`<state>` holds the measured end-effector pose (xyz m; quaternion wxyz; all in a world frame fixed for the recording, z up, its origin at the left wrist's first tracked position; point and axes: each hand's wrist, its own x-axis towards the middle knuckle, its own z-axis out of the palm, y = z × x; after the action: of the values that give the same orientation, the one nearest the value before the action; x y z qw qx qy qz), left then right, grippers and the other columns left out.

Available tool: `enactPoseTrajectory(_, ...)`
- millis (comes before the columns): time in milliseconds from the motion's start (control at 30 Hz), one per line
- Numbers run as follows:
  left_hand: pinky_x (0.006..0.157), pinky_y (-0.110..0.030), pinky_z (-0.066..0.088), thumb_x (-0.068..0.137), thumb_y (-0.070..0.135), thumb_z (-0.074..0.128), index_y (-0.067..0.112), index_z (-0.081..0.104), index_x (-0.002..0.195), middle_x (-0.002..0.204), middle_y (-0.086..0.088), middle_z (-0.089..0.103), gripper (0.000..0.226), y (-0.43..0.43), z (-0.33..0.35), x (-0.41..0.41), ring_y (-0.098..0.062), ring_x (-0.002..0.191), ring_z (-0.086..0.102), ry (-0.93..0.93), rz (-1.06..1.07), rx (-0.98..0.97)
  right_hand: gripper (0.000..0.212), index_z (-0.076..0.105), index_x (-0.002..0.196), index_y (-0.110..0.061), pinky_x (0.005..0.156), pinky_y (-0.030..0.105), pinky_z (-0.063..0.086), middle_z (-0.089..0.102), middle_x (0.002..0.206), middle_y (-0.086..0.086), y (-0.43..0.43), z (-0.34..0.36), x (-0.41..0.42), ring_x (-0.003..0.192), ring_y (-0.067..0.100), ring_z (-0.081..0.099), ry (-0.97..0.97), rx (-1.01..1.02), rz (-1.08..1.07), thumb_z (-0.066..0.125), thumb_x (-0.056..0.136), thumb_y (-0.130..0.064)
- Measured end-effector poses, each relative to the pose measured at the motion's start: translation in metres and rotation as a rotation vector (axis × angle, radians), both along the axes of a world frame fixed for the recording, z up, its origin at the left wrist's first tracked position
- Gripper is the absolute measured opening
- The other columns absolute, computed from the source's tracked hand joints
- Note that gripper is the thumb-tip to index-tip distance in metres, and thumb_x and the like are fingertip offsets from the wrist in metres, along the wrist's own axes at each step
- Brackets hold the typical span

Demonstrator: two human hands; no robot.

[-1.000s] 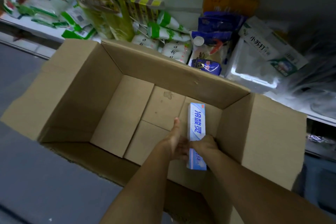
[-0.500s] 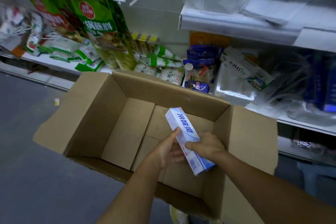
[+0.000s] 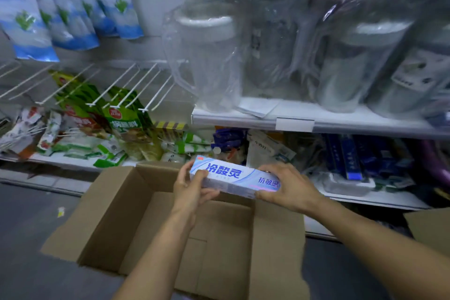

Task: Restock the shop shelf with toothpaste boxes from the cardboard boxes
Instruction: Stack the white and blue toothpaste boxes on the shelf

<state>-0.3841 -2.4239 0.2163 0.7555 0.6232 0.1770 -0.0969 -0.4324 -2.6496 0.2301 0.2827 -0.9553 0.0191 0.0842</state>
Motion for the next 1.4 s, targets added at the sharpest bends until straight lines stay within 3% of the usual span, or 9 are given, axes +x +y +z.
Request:
enactPoseTrajectory(200,0.067,-0.038,0.061,0.092,0.002,0.055,0.023,0.051,0.117,0.098,-0.011,0.066,0.033,-0.08,0.054,-0.038,-0.032,0.076,0.067,-0.131,-0.048,-0.144,0.06,0.053,0.121,-0.041,0.094,0.022,0.042,0.055,0.115,-0.005,-0.102,0.061,-0.046,0.105,0.01,0.053,-0.105,0.176,-0.079,0.08,0.068,-0.049)
enactPoseTrajectory(333,0.068,-0.037,0.061,0.091,-0.002,0.055,0.026,0.052,0.111,0.104,-0.011,0.066,0.034,-0.145,0.083,-0.071,-0.03,0.084,0.066,-0.226,-0.119,-0.189,0.057,0.057,0.114,-0.034,0.062,0.007,0.046,0.059,0.109,-0.002,-0.171,0.096,-0.082,0.079,0.003,0.057,-0.203,0.243,-0.122,0.086,0.066,-0.021)
enactPoseTrajectory(467,0.065,-0.034,0.06,0.091,-0.005,0.053,0.023,0.05,0.115,0.103,-0.008,0.065,0.037,-0.21,0.109,-0.098,-0.026,0.085,0.065,-0.306,-0.185,-0.2,0.068,0.055,0.128,-0.027,0.087,0.011,0.034,0.051,0.121,-0.006,-0.242,0.122,-0.116,0.107,0.009,0.051,-0.313,0.158,-0.144,0.086,0.067,-0.027)
enactPoseTrajectory(567,0.078,-0.041,0.059,0.09,-0.005,0.056,0.024,0.051,0.115,0.109,-0.015,0.066,0.038,-0.254,0.132,-0.118,-0.024,0.086,0.067,-0.389,-0.239,-0.178,0.072,0.052,0.132,-0.024,0.093,0.016,0.033,0.049,0.122,-0.007,-0.29,0.148,-0.143,0.111,0.009,0.048,-0.397,0.103,-0.143,0.085,0.068,-0.027)
enactPoseTrajectory(900,0.087,-0.04,0.057,0.082,0.008,0.072,0.034,0.049,0.111,0.117,-0.004,0.064,0.045,-0.364,0.229,-0.15,-0.022,0.1,0.065,-0.734,-0.339,0.046,0.067,0.055,0.128,-0.026,0.09,0.022,0.041,0.051,0.115,-0.004,-0.401,0.254,-0.2,0.101,0.014,0.052,-0.699,-0.004,-0.166,0.085,0.068,-0.02)
enactPoseTrajectory(1033,0.074,-0.021,0.056,0.085,0.008,0.07,0.029,0.045,0.121,0.117,-0.001,0.062,0.049,-0.394,0.273,-0.143,-0.009,0.094,0.063,-0.846,-0.36,0.103,0.065,0.057,0.123,-0.028,0.084,0.009,0.042,0.053,0.113,-0.002,-0.428,0.292,-0.198,0.099,0.013,0.056,-0.828,0.016,-0.182,0.085,0.066,-0.012)
enactPoseTrajectory(1200,0.086,-0.035,0.057,0.083,0.01,0.073,0.03,0.042,0.12,0.116,-0.005,0.062,0.052,-0.421,0.325,-0.115,-0.017,0.099,0.065,-0.979,-0.331,0.2,0.068,0.056,0.126,-0.023,0.094,0.019,0.041,0.05,0.113,-0.003,-0.449,0.338,-0.179,0.102,0.012,0.054,-0.958,0.02,-0.203,0.085,0.066,-0.011)
enactPoseTrajectory(1333,0.069,-0.012,0.051,0.085,0.011,0.071,0.026,0.039,0.123,0.108,0.002,0.062,0.052,-0.442,0.372,-0.088,-0.007,0.086,0.061,-1.072,-0.287,0.265,0.064,0.055,0.127,-0.02,0.087,0.008,0.032,0.047,0.115,-0.003,-0.465,0.38,-0.152,0.099,0.005,0.047,-1.053,-0.031,-0.202,0.082,0.07,-0.011)
enactPoseTrajectory(1400,0.079,-0.023,0.053,0.084,0.013,0.073,0.024,0.04,0.126,0.114,-0.004,0.062,0.055,-0.452,0.393,-0.067,-0.012,0.09,0.062,-1.099,-0.264,0.302,0.065,0.056,0.127,-0.019,0.087,0.009,0.032,0.047,0.115,-0.001,-0.475,0.402,-0.133,0.099,0.005,0.047,-1.107,-0.067,-0.197,0.083,0.068,-0.011)
